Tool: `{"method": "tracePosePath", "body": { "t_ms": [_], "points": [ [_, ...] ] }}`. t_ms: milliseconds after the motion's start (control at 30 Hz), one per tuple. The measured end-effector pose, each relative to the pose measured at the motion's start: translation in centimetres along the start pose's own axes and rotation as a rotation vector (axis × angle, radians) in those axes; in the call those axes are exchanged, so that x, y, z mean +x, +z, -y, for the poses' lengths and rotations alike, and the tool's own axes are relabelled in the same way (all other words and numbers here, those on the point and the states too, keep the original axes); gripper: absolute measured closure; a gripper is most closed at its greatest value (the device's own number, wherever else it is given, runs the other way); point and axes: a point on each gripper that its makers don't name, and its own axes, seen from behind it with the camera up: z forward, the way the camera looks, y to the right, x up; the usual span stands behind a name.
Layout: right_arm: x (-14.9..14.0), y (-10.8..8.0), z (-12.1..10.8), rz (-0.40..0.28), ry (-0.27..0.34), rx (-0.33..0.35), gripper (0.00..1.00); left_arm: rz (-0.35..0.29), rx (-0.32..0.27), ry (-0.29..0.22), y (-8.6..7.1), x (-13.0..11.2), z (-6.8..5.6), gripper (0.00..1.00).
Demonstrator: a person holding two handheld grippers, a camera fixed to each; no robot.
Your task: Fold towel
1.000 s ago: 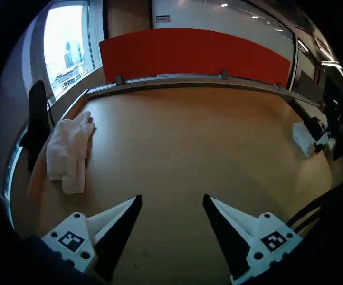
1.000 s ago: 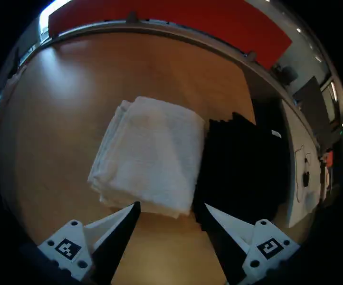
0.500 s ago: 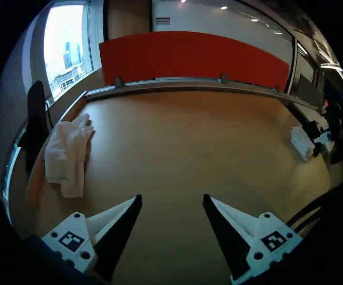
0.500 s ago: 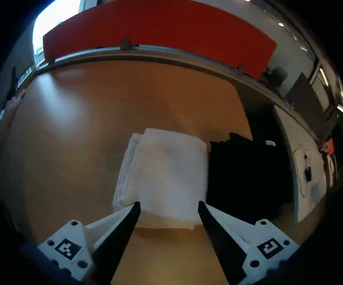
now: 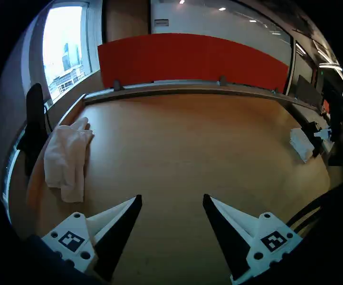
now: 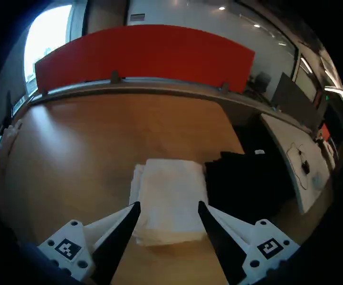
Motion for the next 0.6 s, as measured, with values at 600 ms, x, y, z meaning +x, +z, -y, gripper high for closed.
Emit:
{"method": "tracePosePath", "body": {
  "t_ms": [600],
  "points": [
    [5.4, -3.0, 1.8, -0.290, 0.089, -0.012, 0.06, -0.039, -0.003, -0.004, 0.0, 2.0, 0.2, 0.05]
  ]
}}
